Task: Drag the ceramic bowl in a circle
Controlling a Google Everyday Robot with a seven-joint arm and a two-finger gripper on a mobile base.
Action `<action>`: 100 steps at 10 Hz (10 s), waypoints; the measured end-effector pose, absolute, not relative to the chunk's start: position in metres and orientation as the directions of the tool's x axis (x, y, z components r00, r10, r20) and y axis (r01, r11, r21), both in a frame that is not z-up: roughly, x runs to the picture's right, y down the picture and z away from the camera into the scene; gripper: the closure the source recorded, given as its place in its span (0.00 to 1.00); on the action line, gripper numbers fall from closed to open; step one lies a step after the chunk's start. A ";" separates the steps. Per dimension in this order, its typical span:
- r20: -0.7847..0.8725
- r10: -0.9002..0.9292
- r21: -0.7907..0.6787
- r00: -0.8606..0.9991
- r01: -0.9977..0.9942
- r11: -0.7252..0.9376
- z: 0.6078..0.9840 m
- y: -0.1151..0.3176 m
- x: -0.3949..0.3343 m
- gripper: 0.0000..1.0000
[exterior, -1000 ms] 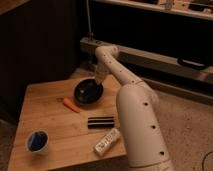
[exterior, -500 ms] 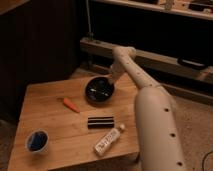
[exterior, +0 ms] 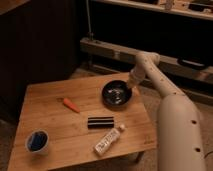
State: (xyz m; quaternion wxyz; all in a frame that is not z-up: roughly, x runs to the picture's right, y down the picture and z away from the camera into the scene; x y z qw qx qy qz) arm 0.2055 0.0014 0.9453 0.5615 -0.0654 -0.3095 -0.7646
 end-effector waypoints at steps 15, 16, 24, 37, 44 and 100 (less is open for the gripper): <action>0.292 -0.522 0.675 -0.801 0.559 -0.481 0.921 0.043 0.030 1.00; 0.270 -0.503 0.685 -0.821 0.531 -0.499 0.927 0.036 0.018 1.00; 0.257 -0.505 0.667 -0.824 0.529 -0.524 0.951 0.010 0.011 1.00; 0.251 -0.684 0.677 -0.684 0.630 -0.381 0.927 0.005 0.110 1.00; 0.273 -0.628 0.690 -0.728 0.603 -0.399 0.881 0.066 0.114 1.00; 0.190 -0.526 0.719 -0.829 0.482 -0.500 0.934 -0.011 0.084 1.00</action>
